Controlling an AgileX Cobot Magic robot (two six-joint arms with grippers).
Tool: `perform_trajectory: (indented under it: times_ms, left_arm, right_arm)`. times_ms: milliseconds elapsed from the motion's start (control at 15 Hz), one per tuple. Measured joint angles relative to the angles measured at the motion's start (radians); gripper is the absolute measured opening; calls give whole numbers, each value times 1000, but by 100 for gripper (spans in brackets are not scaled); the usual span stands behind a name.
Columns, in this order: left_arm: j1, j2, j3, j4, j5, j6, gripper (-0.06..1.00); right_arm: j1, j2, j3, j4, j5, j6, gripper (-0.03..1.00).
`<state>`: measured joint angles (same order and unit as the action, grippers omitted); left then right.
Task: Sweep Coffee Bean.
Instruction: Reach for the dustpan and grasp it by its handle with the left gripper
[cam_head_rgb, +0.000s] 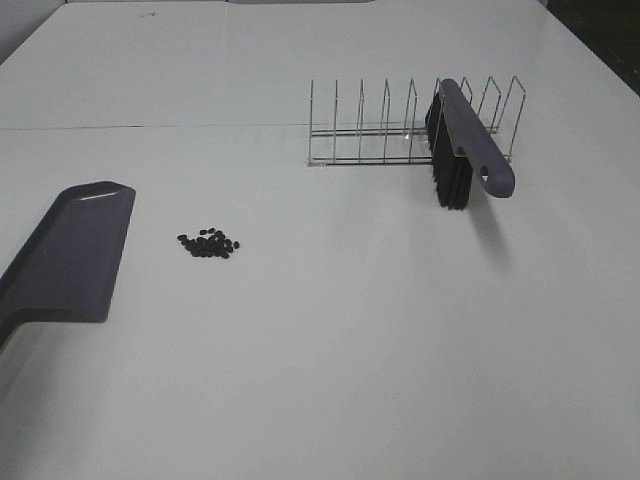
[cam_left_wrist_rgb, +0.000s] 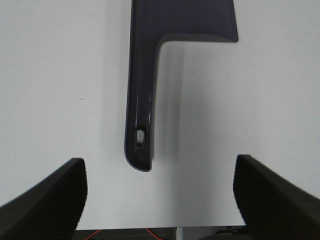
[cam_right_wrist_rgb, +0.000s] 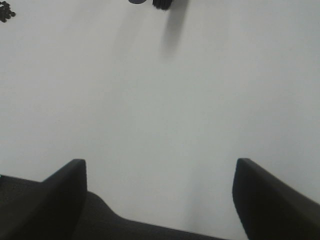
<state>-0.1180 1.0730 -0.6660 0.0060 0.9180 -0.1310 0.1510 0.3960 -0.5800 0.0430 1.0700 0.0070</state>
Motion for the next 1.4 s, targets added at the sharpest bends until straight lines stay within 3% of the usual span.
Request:
perform_trajectory:
  times_ms: [333, 733, 1133, 1267, 1400]
  left_arm:
    - [0, 171, 0, 8, -144, -18, 73]
    - [0, 352, -11, 26, -209, -21, 73]
    - [0, 517, -109, 56, -217, -21, 73]
    - [22, 564, -121, 75, -217, -21, 73]
    - [113, 600, -122, 78, -229, -21, 73]
  right_arm:
    - [0, 0, 0, 0, 1, 0, 76]
    - [0, 0, 0, 0, 1, 0, 76]
    - [0, 0, 0, 0, 1, 0, 76]
    - [0, 0, 0, 0, 1, 0, 76]
    - [0, 0, 0, 0, 1, 0, 76]
